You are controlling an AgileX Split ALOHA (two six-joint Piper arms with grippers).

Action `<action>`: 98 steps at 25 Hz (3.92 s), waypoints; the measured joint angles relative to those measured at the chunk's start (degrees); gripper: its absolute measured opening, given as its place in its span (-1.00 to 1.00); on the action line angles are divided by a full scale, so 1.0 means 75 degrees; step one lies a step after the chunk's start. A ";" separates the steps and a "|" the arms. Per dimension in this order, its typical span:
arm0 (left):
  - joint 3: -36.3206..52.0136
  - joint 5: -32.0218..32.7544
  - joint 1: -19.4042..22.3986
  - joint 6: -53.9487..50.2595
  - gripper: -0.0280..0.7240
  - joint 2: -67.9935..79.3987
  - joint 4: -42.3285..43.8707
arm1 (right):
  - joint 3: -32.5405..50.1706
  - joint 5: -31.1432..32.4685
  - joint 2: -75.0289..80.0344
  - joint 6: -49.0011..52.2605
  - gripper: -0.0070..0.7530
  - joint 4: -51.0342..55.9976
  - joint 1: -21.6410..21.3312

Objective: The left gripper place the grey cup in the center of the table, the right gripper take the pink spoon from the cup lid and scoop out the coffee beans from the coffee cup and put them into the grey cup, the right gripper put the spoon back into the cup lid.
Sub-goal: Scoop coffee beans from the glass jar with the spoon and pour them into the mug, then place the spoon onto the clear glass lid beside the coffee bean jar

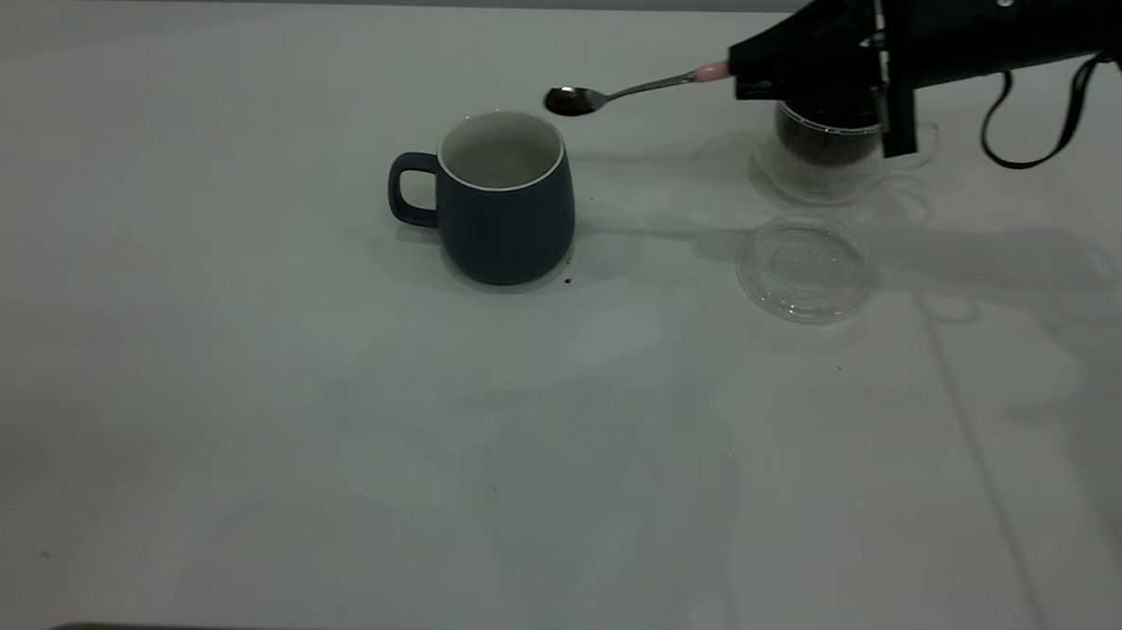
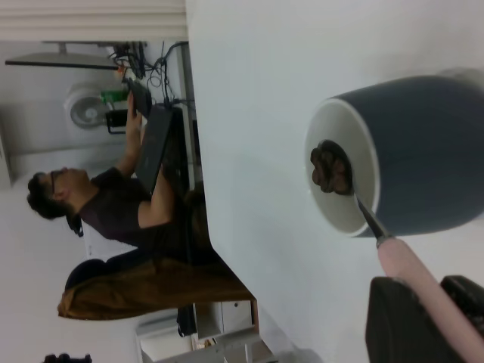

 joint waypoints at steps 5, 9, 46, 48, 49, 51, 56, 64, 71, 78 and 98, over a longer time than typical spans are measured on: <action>0.0000 0.0000 0.0000 0.0000 0.58 0.0000 0.0000 | 0.0000 0.0000 0.0000 -0.0239 -0.72 0.0256 0.0465; 0.0000 0.0000 0.0000 0.0000 0.58 0.0000 0.0000 | 0.0000 -0.0151 0.0000 -0.0765 -0.72 0.0485 0.0744; 0.0000 0.0000 0.0000 -0.0015 0.58 0.0000 0.0000 | 0.3236 -0.2722 -0.3195 -0.3503 -0.72 -0.1602 -0.2236; 0.0000 0.0000 0.0000 -0.0015 0.58 0.0000 0.0000 | 0.3339 -0.2722 -0.2982 -0.3503 -0.72 -0.1582 -0.2353; 0.0000 0.0000 0.0000 -0.0015 0.58 0.0000 0.0000 | 0.3348 -0.2722 -0.2827 -0.3503 -0.72 -0.1548 -0.2385; 0.0000 0.0000 0.0000 -0.0015 0.58 0.0000 0.0000 | 0.3348 -0.2722 -0.2495 -0.3503 -0.72 -0.1291 -0.2391; 0.0000 0.0000 0.0000 -0.0015 0.58 0.0000 0.0000 | 0.3323 -0.2746 -0.1582 -0.3631 -0.72 -0.0654 -0.2391; 0.0000 0.0000 0.0000 -0.0008 0.58 0.0000 0.0000 | 0.3275 -0.2427 -0.0580 -0.4268 -0.72 0.0751 -0.2391; 0.0000 0.0000 0.0000 0.0001 0.58 0.0000 0.0000 | 0.3250 -0.1910 -0.0093 -0.4479 -0.71 0.0968 -0.2262; 0.0000 0.0000 0.0000 0.0001 0.58 0.0000 0.0000 | 0.3250 -0.1836 0.0101 -0.4877 -0.65 0.1323 -0.2054; 0.0000 0.0000 0.0000 0.0001 0.58 0.0000 0.0000 | 0.3250 -0.3480 -0.0980 -0.5704 0.62 0.1554 -0.2025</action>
